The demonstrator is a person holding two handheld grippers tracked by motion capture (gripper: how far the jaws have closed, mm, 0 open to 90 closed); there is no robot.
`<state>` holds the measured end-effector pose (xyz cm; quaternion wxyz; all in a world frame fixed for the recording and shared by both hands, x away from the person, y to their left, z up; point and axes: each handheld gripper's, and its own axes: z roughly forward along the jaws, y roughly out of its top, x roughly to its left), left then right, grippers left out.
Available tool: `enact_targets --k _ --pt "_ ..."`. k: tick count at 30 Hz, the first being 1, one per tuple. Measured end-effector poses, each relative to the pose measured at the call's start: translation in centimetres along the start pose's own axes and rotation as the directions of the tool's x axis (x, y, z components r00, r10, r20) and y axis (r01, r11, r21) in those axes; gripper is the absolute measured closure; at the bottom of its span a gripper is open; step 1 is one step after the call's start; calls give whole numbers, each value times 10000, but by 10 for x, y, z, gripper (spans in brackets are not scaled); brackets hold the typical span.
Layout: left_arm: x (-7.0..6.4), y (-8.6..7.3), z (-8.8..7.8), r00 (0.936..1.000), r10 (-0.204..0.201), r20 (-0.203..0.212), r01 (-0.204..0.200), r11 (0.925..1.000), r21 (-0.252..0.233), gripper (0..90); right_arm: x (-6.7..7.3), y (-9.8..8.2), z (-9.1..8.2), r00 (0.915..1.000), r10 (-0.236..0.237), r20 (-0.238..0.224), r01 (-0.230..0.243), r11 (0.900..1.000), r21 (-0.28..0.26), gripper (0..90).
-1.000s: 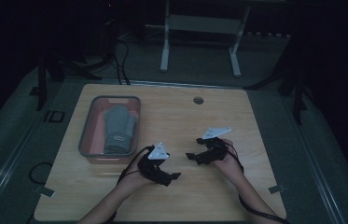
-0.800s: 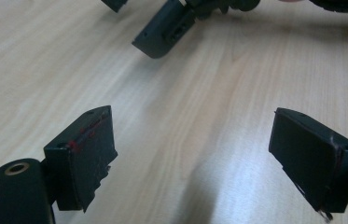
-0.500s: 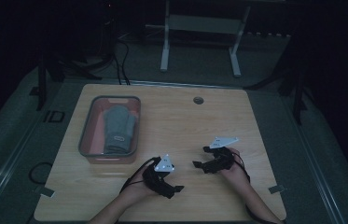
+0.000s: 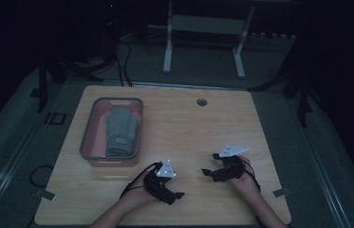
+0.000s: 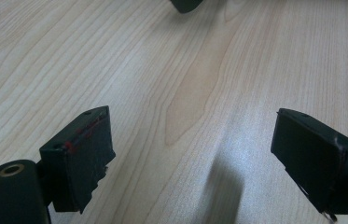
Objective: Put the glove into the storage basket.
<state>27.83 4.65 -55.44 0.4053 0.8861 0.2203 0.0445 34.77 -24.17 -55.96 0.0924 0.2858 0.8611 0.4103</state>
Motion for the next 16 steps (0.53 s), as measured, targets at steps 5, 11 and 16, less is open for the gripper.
enact_targets --k 5,11,16 --pt "1 -1 -1 10000 -24 67 24 10000 -12 133 -3 -6 -8 9999 -112 109 114 9999 -127 147" --pt "1 -2 -2 10000 41 -38 -42 9999 -120 133 -5 -11 -13 9994 -176 304 182 9996 -202 148" --pt "2 -2 -4 10000 -87 -32 86 9995 -300 133 -6 -11 -13 9993 -162 342 170 9996 -223 150"
